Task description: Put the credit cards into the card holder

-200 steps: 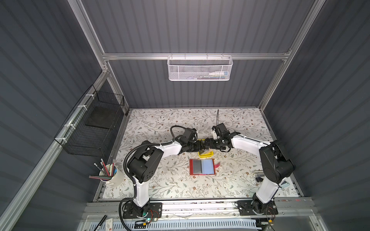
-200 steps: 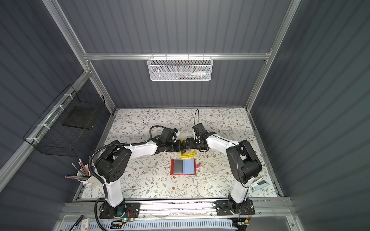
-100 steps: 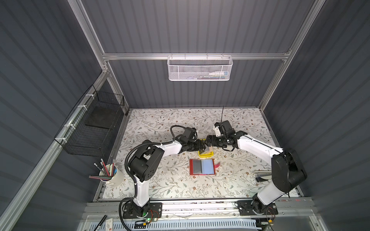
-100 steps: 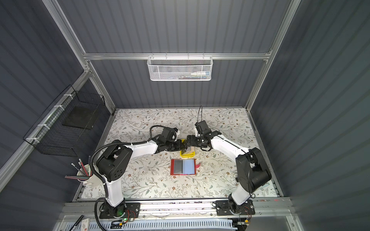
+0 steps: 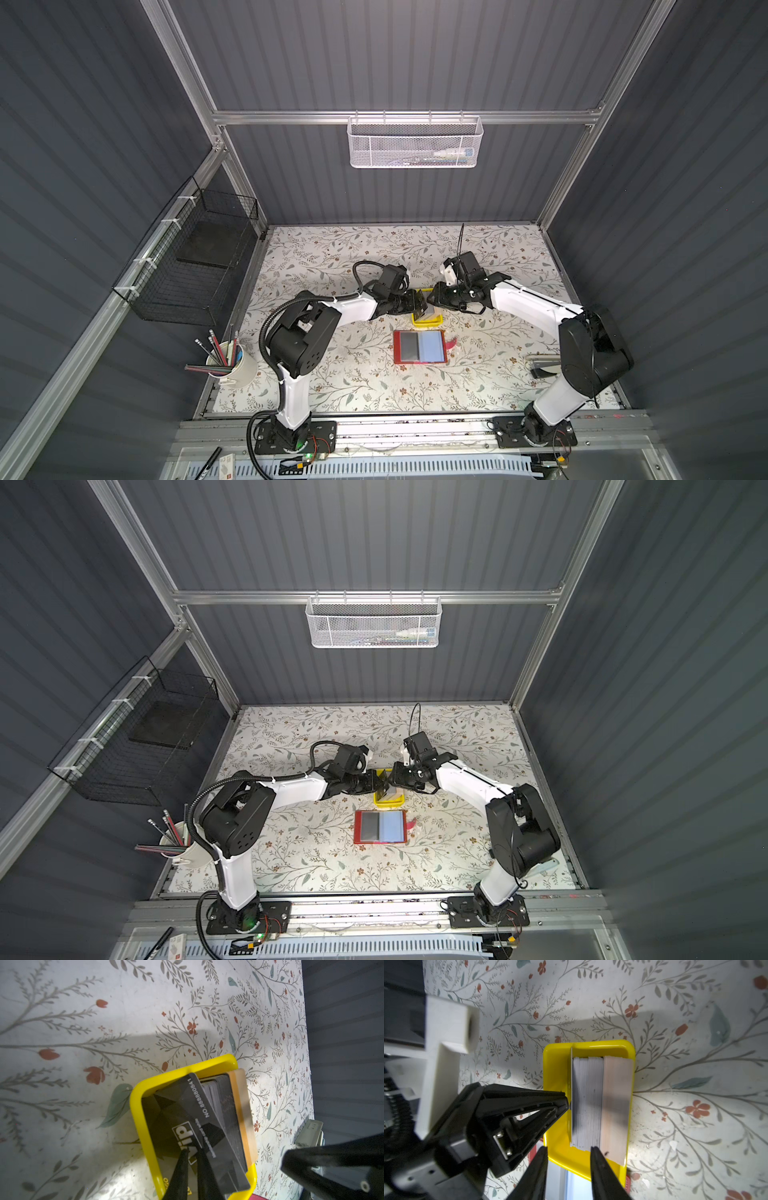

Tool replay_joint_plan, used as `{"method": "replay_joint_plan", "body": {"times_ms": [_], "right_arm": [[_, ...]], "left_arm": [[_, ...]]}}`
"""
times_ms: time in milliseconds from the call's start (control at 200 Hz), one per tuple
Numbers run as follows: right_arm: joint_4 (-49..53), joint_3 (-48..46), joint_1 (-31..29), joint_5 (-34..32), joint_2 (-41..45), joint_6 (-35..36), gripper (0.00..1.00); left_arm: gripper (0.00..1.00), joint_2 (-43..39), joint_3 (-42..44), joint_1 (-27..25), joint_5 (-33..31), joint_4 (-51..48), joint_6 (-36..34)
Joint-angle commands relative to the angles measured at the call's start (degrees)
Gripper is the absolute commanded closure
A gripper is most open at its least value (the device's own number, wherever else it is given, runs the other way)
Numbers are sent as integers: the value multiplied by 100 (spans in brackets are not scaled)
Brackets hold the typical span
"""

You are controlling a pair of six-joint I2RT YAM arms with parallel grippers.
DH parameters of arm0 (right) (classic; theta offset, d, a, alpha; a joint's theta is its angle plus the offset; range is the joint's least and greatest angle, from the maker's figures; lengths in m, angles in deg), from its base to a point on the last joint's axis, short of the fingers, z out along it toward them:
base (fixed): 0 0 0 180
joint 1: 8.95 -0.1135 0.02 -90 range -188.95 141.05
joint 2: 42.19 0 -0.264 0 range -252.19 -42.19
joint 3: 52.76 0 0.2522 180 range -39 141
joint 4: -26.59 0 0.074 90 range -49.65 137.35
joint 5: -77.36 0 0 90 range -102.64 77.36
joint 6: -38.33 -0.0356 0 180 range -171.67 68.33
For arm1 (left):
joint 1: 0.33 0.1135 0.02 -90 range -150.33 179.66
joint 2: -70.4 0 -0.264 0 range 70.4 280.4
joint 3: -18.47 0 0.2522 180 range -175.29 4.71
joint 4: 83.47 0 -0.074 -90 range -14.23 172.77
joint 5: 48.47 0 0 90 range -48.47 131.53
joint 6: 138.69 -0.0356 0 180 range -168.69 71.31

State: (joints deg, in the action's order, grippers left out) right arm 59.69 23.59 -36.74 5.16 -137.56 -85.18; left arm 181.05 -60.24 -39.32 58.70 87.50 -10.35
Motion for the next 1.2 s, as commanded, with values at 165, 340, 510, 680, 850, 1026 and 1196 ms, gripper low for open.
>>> {"method": "replay_joint_plan", "body": {"times_ms": [165,340,510,680,850,1026,1196], "right_arm": [[-5,173,-22,84,-139,-70,71],[-25,210,-61,83,-253,-71,74],[-58,245,-111,84,-349,-70,76],[-79,289,-161,303,-465,-73,78],[-100,332,-198,294,-565,-68,80],[-105,368,-205,235,-648,-61,82],[-81,401,-201,206,-712,-60,85]], "left_arm": [[87,151,131,22,49,-66,77],[87,143,167,22,50,-50,87],[87,153,158,23,58,-50,90],[87,141,167,22,59,-33,102],[87,138,153,22,68,-42,102],[87,125,158,22,69,-49,111],[87,106,158,22,76,-59,107]]}}
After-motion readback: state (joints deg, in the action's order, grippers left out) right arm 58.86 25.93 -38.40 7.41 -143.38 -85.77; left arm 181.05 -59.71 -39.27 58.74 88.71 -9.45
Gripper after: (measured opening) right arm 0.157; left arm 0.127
